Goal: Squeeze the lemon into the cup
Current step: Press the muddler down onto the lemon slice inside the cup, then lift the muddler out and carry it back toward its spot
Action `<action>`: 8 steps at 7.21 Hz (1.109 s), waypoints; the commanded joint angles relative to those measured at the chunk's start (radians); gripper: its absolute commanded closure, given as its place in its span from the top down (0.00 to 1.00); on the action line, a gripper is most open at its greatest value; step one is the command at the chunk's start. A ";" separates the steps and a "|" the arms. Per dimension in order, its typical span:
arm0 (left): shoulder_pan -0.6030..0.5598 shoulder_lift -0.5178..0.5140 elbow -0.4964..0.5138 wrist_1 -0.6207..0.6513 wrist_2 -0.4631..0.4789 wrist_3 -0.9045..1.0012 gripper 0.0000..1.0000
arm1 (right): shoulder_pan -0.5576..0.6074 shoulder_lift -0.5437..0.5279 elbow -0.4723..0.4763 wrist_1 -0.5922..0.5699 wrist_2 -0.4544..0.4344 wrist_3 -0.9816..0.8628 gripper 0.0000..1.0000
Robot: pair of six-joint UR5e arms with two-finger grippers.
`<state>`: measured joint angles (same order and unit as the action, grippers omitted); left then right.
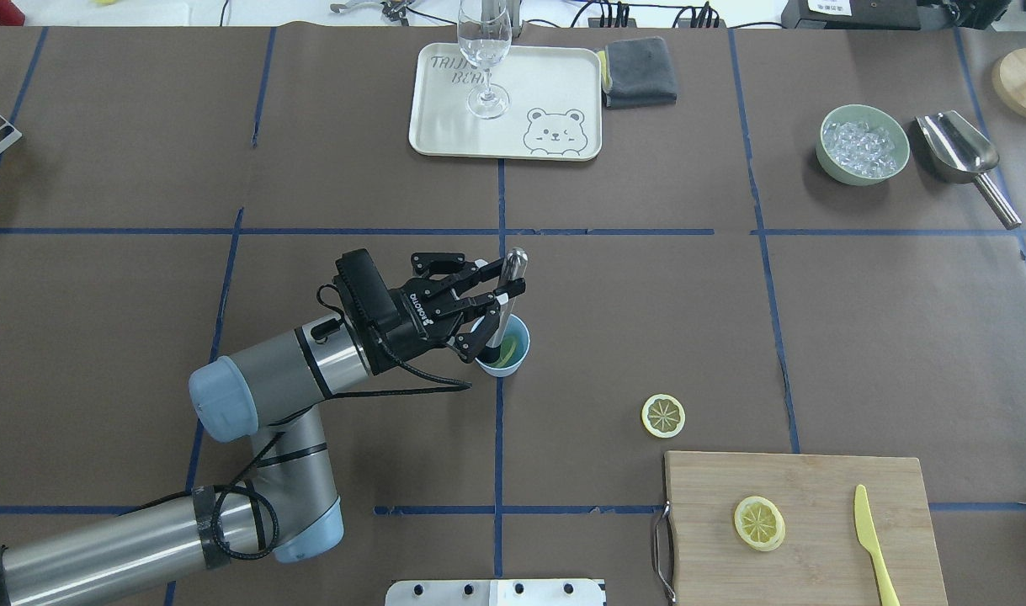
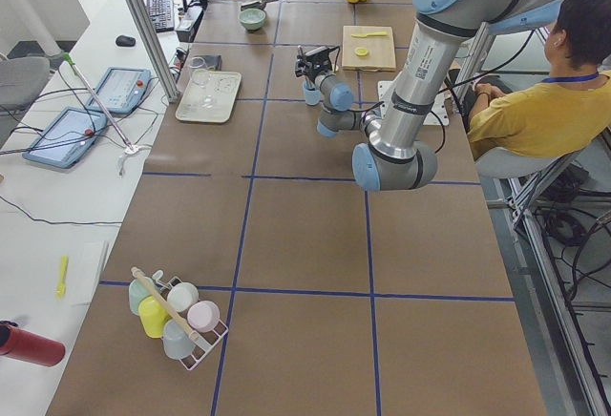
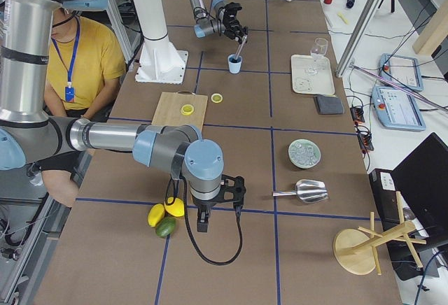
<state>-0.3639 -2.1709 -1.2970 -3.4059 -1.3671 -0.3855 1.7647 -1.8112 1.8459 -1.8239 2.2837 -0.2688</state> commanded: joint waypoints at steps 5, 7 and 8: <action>-0.146 0.003 -0.152 0.153 -0.158 -0.018 0.00 | 0.001 0.000 -0.007 0.000 -0.003 -0.001 1.00; -0.258 0.016 -0.377 0.618 -0.344 -0.070 0.00 | 0.002 0.000 -0.007 0.000 -0.004 -0.007 1.00; -0.323 0.016 -0.480 0.913 -0.448 -0.096 0.00 | 0.002 0.000 -0.007 0.000 -0.004 -0.009 1.00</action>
<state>-0.6093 -2.1584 -1.6431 -2.8310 -1.6900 -0.4507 1.7664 -1.8115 1.8393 -1.8239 2.2797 -0.2751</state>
